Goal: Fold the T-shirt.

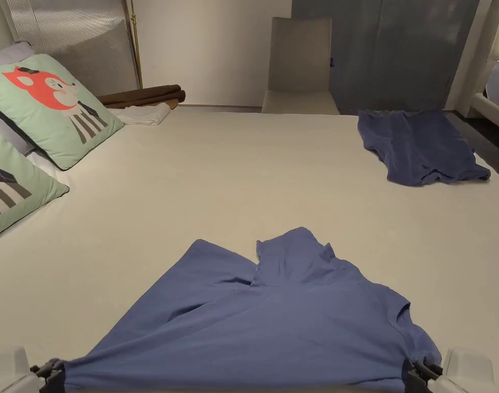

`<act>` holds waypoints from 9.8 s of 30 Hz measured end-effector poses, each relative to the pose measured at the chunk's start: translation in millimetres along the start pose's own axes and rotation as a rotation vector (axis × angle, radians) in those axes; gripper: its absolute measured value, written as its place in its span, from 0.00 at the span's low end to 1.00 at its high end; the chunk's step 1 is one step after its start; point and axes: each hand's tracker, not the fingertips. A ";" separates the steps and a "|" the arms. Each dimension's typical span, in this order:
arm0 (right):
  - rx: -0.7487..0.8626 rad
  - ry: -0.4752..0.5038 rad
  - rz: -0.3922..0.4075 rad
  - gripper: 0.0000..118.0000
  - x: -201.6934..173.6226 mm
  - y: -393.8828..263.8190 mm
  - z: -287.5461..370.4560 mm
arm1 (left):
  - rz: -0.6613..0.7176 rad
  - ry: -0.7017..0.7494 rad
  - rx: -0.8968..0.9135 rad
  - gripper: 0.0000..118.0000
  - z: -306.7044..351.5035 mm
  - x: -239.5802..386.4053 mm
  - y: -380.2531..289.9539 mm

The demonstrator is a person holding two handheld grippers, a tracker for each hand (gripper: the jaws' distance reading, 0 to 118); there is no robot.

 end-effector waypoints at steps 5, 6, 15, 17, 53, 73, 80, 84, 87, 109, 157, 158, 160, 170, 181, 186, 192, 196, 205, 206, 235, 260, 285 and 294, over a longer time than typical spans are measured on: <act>-0.066 -0.012 -0.011 0.05 6.9 -31.9 4.6 | -0.009 0.008 -0.051 0.05 4.0 -5.3 -25.7; -0.064 -0.007 -0.017 0.05 7.8 -35.1 3.7 | -0.007 0.009 -0.057 0.05 2.5 -4.9 -27.0; 0.015 -0.017 0.041 0.86 -12.8 14.0 28.5 | -0.074 -0.002 0.025 0.87 20.9 28.0 12.3; 0.090 0.002 0.063 0.87 -22.6 35.0 38.2 | -0.089 -0.049 0.102 0.87 30.3 46.1 31.1; 0.592 -0.077 0.226 0.00 -93.5 117.4 101.2 | -0.205 -0.128 0.263 0.00 54.7 78.0 81.3; 0.480 -0.010 0.255 0.00 -112.6 102.4 72.1 | -0.070 0.018 -0.132 0.28 1.7 8.0 -8.1; 0.449 -0.022 0.250 0.00 -102.6 100.3 66.5 | -0.057 -0.053 -0.100 0.09 -5.3 17.4 -13.0; 0.404 -0.040 0.230 0.01 -88.6 106.5 55.1 | -0.044 -0.103 0.020 0.09 9.0 25.1 7.6; 0.310 -0.076 0.210 0.41 -75.5 118.0 31.6 | -0.056 -0.147 0.079 0.09 21.6 38.4 30.6; -0.281 -0.045 0.297 0.52 -71.8 148.2 -211.7 | -0.071 -0.165 0.059 0.09 -18.8 57.6 72.1; 0.858 -0.116 0.249 0.01 -76.4 463.4 48.7 | -0.064 -0.165 0.679 0.06 25.7 199.4 487.5; 0.847 -0.119 0.257 0.01 -76.7 460.8 40.7 | -0.066 -0.155 0.670 0.06 18.2 199.1 484.2; 0.820 -0.117 0.253 0.01 -74.2 453.1 20.5 | -0.079 -0.137 0.635 0.06 -3.7 194.9 473.3; 0.565 -0.106 0.229 0.01 -59.3 370.8 -81.1 | -0.112 -0.082 0.421 0.06 -113.3 162.9 370.4; 0.325 -0.054 0.161 0.01 -29.6 230.5 -122.7 | -0.085 -0.075 0.222 0.06 -136.1 99.9 223.5; 0.258 -0.025 0.122 0.01 -17.4 161.0 -100.9 | -0.084 -0.071 0.152 0.06 -109.2 73.0 152.9; 0.239 -0.001 0.068 0.01 -4.8 87.5 -45.1 | -0.015 -0.108 0.123 0.06 -60.1 51.6 86.4; 0.241 0.008 0.016 0.01 9.4 49.5 -4.5 | -0.030 -0.112 0.113 0.06 -29.8 36.9 47.7; 0.104 -0.021 0.031 0.01 28.8 -25.9 43.6 | -0.098 -0.067 0.004 0.06 4.8 20.8 -29.0; 0.065 -0.037 0.042 0.01 28.3 -31.4 41.9 | -0.121 -0.042 -0.027 0.06 2.4 21.1 -33.1; 0.585 -0.114 0.237 0.54 -95.1 97.5 110.7 | -0.216 -0.199 0.624 0.55 105.2 158.6 85.2; 0.540 -0.100 0.280 0.00 -84.2 89.1 97.4 | -0.268 -0.107 0.035 0.00 41.0 71.4 37.5; 0.251 -0.134 0.169 0.54 -27.8 40.9 74.3 | -0.161 -0.059 -0.003 0.07 25.6 39.4 -23.8; -0.061 -0.141 0.098 0.85 10.3 -27.4 27.5 | -0.149 -0.093 0.007 0.07 31.8 44.5 -18.1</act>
